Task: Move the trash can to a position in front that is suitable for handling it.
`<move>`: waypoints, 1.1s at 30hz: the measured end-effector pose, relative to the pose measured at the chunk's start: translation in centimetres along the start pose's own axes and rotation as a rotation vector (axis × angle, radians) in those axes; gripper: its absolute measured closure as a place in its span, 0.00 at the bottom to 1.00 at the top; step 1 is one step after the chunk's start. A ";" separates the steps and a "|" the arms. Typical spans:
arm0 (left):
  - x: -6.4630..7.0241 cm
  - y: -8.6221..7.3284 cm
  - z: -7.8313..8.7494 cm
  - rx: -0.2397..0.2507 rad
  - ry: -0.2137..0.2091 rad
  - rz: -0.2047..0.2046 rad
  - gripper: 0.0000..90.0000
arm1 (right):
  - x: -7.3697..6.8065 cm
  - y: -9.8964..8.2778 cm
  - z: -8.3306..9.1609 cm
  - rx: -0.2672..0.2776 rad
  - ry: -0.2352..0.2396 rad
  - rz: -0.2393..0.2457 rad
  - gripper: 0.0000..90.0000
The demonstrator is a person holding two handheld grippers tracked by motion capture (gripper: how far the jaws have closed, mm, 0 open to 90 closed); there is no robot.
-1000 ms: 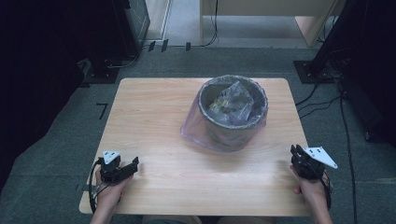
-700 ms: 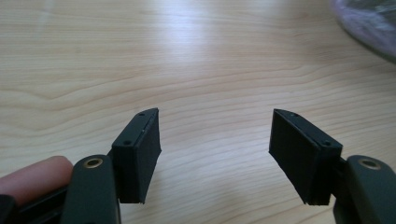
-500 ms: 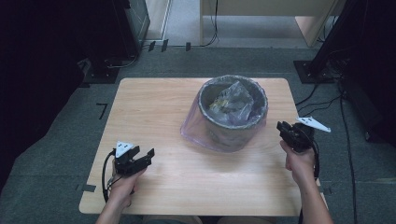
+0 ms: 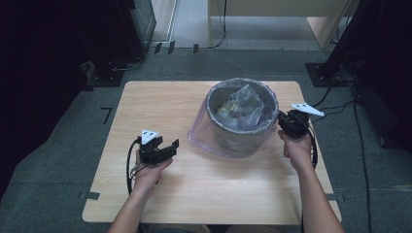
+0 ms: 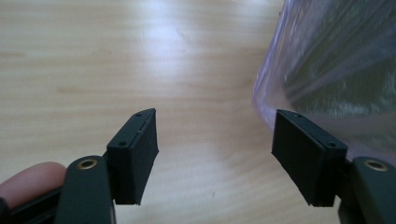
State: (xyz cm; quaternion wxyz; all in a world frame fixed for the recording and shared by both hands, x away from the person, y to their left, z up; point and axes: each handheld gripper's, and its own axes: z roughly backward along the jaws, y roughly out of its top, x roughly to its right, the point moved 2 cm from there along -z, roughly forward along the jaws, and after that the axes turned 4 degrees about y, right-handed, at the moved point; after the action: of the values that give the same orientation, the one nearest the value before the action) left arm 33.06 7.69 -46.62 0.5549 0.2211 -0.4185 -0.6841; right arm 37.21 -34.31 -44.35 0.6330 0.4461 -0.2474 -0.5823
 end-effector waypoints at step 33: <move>4.5 4.4 -4.1 0.145 -0.076 -0.022 0.86 | -6.4 -0.7 -2.2 -0.015 0.082 0.048 1.00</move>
State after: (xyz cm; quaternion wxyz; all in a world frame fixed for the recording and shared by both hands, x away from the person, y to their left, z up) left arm 37.44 1.94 -44.52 0.5134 0.2392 -0.4853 -0.6661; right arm 37.39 -27.55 -44.63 0.6597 0.4587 -0.2276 -0.5500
